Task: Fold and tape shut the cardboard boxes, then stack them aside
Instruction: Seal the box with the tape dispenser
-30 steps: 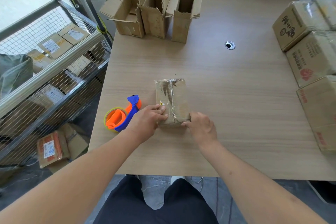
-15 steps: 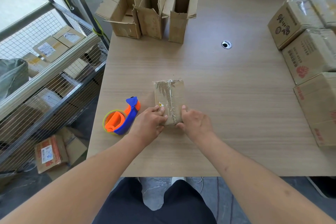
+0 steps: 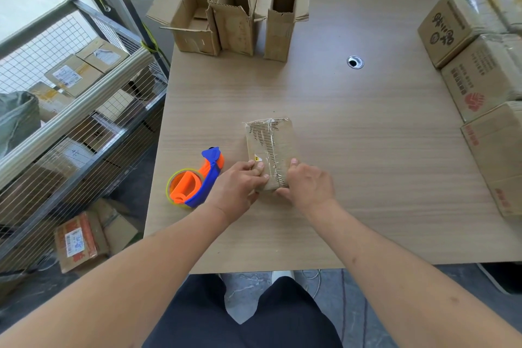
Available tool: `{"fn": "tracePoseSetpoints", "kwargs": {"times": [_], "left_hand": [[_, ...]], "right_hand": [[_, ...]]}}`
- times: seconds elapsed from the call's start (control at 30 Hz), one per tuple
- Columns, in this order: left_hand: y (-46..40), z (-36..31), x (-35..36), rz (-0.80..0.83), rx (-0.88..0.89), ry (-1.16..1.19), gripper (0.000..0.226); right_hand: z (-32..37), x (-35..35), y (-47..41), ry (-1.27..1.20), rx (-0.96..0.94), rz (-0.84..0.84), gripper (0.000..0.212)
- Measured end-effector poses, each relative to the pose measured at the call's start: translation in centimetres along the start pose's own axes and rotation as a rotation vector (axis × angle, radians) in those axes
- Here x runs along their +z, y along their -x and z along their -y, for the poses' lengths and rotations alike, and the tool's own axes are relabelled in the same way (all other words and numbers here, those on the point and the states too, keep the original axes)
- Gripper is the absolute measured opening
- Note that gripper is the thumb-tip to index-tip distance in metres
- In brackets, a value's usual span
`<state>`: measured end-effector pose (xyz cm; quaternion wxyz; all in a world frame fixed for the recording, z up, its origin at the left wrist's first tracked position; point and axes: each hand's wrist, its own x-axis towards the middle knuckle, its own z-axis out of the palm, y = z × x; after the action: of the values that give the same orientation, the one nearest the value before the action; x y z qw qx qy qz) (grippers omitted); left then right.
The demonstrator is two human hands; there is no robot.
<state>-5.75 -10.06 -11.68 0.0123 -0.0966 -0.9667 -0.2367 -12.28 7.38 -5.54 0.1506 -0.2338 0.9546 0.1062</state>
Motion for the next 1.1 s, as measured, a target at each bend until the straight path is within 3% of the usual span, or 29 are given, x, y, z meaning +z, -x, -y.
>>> {"fn": "tracePoseSetpoints", "kwargs": {"times": [0.13, 0.27, 0.47, 0.53, 0.63, 0.8, 0.9, 1.1], "left_hand": [[-0.4, 1.3, -1.2, 0.111, 0.024, 0.050, 0.062], [-1.3, 2.5, -2.3, 0.169, 0.065, 0.073, 0.049], [-1.7, 3.7, -1.3, 0.176, 0.071, 0.162, 0.049], [-2.0, 3.8, -1.5, 0.162, 0.099, 0.177, 0.042], [-2.8, 3.4, -2.6, 0.185, 0.211, 0.178, 0.029], [-3.7, 2.4, -3.0, 0.278, 0.316, 0.178, 0.045], [-4.3, 2.2, -2.6, 0.226, 0.342, 0.152, 0.051], [-5.8, 1.7, -2.8, 0.199, 0.132, 0.094, 0.058]], "right_hand": [[0.3, -1.7, 0.4, -0.088, 0.042, 0.070, 0.078], [1.0, -1.6, 0.4, -0.104, 0.116, 0.088, 0.084], [2.9, 0.3, 0.6, -0.170, 0.268, 0.092, 0.121], [4.0, 0.5, 1.4, -0.231, 0.344, 0.140, 0.137], [5.6, 1.0, 1.6, -0.267, 0.472, 0.157, 0.145], [5.3, 1.0, 1.1, -0.194, 0.514, 0.110, 0.119], [3.3, 1.2, 1.4, -0.183, 0.457, 0.109, 0.102], [-1.0, 2.3, 0.6, -0.313, 0.237, 0.094, 0.101]]}}
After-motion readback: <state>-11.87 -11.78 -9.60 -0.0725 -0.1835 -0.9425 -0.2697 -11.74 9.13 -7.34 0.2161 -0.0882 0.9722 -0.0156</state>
